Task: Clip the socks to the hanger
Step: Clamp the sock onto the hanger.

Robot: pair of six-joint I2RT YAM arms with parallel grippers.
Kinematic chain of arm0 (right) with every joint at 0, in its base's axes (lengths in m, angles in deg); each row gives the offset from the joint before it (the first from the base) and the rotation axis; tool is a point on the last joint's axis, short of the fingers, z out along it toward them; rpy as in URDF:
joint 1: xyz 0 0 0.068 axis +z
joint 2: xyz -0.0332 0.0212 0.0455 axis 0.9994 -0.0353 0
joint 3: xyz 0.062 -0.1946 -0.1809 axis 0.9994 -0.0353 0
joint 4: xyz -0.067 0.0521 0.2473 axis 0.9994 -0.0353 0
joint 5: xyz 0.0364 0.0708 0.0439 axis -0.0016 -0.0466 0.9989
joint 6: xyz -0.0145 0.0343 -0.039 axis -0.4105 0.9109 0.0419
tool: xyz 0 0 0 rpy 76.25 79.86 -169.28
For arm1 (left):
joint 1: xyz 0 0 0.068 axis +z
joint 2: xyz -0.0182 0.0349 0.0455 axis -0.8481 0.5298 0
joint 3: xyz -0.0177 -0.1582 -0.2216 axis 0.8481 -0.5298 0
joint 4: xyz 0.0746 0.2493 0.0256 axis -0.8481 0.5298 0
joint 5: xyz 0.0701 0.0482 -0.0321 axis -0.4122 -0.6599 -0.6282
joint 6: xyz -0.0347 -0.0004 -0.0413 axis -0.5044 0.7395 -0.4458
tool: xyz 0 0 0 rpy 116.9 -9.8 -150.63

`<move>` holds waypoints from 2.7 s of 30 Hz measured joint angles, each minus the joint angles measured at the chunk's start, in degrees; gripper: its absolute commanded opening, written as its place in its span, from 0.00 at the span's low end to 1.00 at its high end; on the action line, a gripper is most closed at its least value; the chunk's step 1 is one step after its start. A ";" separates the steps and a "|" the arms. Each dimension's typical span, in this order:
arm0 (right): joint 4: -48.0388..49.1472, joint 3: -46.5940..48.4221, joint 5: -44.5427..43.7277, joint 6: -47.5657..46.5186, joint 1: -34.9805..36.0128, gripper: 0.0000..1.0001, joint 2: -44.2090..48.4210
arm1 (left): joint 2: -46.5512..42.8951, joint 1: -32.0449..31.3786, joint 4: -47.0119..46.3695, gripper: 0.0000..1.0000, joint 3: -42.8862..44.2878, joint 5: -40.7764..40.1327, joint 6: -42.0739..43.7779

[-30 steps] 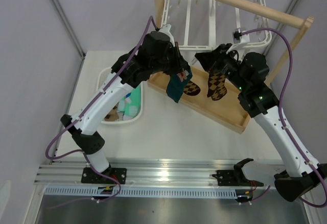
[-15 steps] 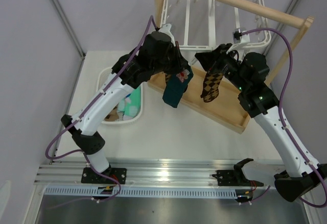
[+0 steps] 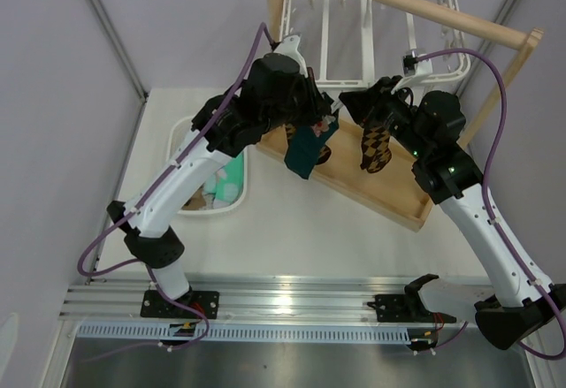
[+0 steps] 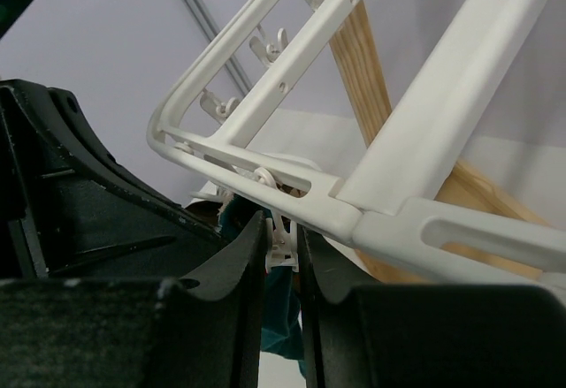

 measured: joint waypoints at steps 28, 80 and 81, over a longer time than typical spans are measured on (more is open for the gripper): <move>-3.85 0.00 -1.11 -1.27 -0.09 0.80 4.11 | 2.51 -1.09 -0.37 0.56 1.14 -3.17 2.29; -14.93 0.55 -20.09 -5.95 0.02 0.68 6.80 | -36.50 -1.38 -30.58 0.99 -53.05 -1.77 12.98; -14.91 0.55 -19.63 -5.75 0.09 0.68 6.80 | -36.50 -1.46 -31.54 1.00 -53.53 -1.33 13.27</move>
